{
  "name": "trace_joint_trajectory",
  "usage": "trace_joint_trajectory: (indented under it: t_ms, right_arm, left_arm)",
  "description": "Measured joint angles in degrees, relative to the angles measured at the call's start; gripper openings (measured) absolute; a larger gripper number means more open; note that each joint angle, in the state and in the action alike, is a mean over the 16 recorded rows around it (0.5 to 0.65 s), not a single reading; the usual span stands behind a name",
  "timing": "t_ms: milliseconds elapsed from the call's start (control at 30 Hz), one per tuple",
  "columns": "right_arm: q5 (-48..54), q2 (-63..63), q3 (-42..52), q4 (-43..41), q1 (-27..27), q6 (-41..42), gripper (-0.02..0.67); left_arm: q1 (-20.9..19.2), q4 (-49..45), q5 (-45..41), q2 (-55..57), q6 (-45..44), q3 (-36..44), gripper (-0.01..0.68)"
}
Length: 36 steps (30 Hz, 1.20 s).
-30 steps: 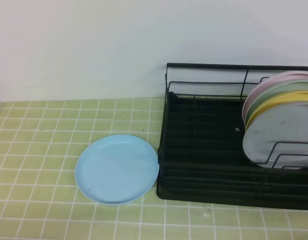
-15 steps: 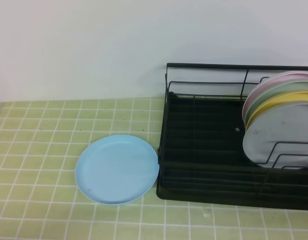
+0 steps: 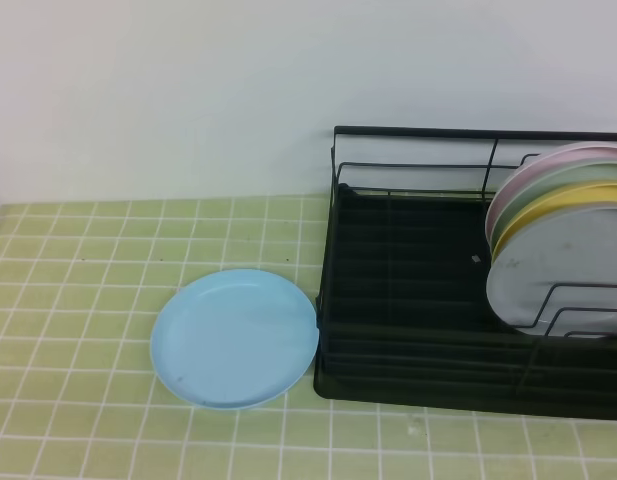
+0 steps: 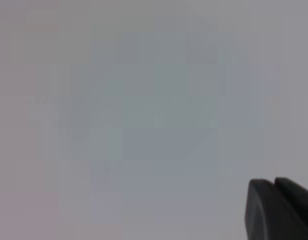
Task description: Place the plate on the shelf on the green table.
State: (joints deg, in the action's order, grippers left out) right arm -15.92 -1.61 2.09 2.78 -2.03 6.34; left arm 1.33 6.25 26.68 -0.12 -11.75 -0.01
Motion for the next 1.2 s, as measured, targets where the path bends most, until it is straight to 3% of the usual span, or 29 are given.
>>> trace_joint_trajectory:
  t_ms: [233, 533, 900, 1200]
  right_arm:
    - [-3.93, 0.00, 0.00, 0.01, 0.00, 0.07, -0.004]
    - [-1.60, 0.01, -0.11, 0.14, 0.00, 0.47, -0.004]
    - [10.55, 0.11, -5.54, 0.18, 0.00, -0.03, -0.002]
    - [31.36, 3.60, -16.37, 0.04, 0.00, 2.48, 0.001]
  left_arm:
    - [0.00, 0.20, 10.44, 0.00, 0.00, -0.02, -0.002]
    - [0.00, -3.38, 9.91, 0.00, 2.92, -0.71, -0.002]
    - [0.00, -15.02, -15.11, 0.00, 23.12, -8.84, -0.002]
    - [0.00, -16.77, -31.55, 0.11, 32.11, -13.04, -0.002]
